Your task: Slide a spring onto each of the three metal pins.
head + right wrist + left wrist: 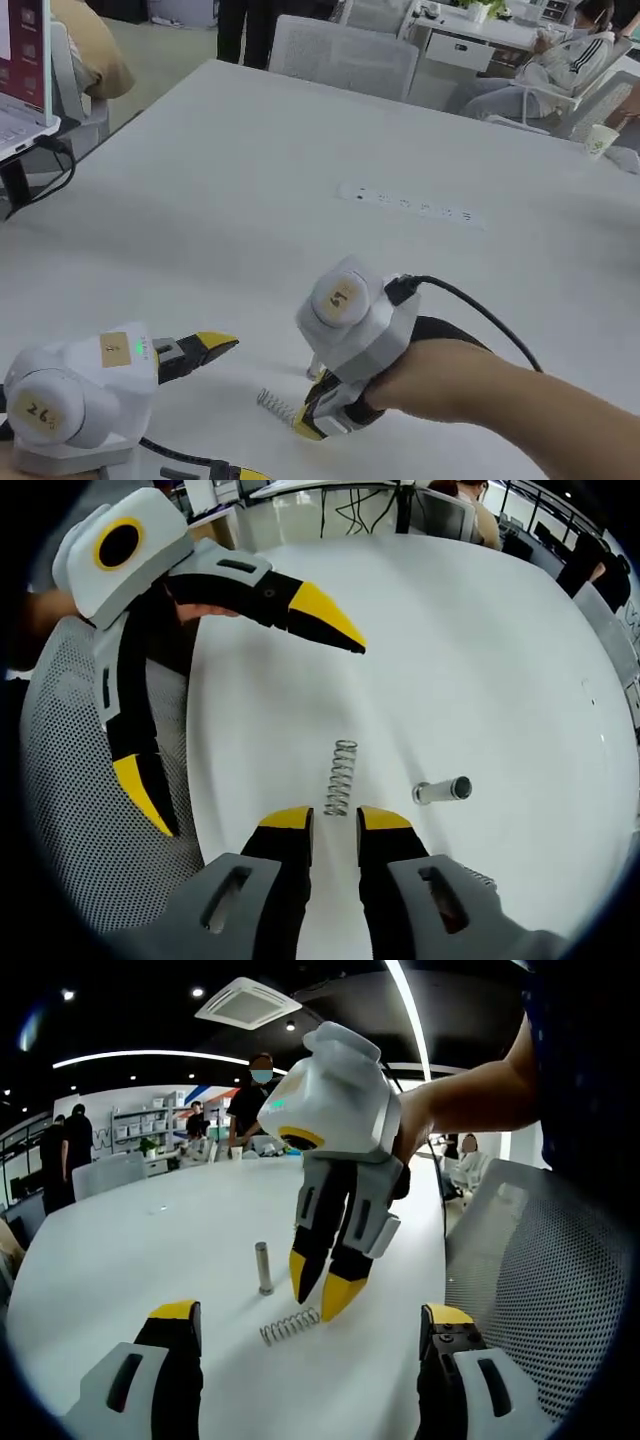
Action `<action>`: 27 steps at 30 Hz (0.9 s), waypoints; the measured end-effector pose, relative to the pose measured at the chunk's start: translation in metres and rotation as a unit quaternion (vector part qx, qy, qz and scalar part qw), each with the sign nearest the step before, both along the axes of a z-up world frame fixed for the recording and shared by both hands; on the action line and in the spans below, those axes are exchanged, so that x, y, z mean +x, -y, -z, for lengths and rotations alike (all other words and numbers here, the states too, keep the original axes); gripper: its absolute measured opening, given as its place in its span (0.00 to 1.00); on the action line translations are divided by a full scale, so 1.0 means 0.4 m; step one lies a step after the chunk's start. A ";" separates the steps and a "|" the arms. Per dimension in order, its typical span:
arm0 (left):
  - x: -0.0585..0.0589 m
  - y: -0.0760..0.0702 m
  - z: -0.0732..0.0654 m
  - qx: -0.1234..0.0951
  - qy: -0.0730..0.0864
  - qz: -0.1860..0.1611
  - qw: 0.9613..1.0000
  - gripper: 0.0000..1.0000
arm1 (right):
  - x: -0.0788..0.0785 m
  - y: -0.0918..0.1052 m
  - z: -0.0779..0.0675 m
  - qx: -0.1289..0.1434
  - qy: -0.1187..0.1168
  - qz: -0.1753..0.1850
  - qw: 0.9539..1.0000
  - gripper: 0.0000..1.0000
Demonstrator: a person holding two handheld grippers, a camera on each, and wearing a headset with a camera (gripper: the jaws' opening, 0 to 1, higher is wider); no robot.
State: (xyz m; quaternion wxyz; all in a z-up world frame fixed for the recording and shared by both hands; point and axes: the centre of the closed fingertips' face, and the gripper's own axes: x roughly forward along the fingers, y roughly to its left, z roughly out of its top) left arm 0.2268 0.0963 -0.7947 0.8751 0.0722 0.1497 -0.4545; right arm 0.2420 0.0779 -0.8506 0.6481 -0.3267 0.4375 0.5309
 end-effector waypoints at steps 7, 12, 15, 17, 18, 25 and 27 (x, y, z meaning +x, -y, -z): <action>-0.002 0.000 0.001 0.000 -0.001 0.001 1.000 0.87 | 0.010 -0.004 0.017 -0.015 0.019 -0.003 1.000 0.14; -0.002 -0.001 0.002 0.001 -0.002 0.002 1.000 0.86 | 0.001 -0.002 0.023 -0.021 0.017 -0.007 1.000 0.12; -0.001 0.000 0.002 0.000 -0.002 0.002 1.000 0.86 | 0.000 0.001 0.029 -0.024 0.020 -0.011 0.999 0.12; -0.001 0.001 0.001 0.000 -0.001 0.002 1.000 0.86 | 0.002 0.004 0.031 -0.025 0.025 -0.014 0.999 0.11; -0.001 0.001 0.001 -0.001 -0.001 0.002 1.000 0.86 | 0.004 0.004 0.031 -0.026 0.025 -0.013 0.999 0.10; -0.006 -0.002 0.004 0.001 -0.003 0.001 1.000 0.85 | 0.008 0.011 0.021 -0.027 0.039 -0.027 0.999 0.08; -0.006 -0.002 0.005 0.001 -0.004 0.001 1.000 0.84 | 0.003 0.013 0.011 -0.022 0.036 -0.027 0.999 0.08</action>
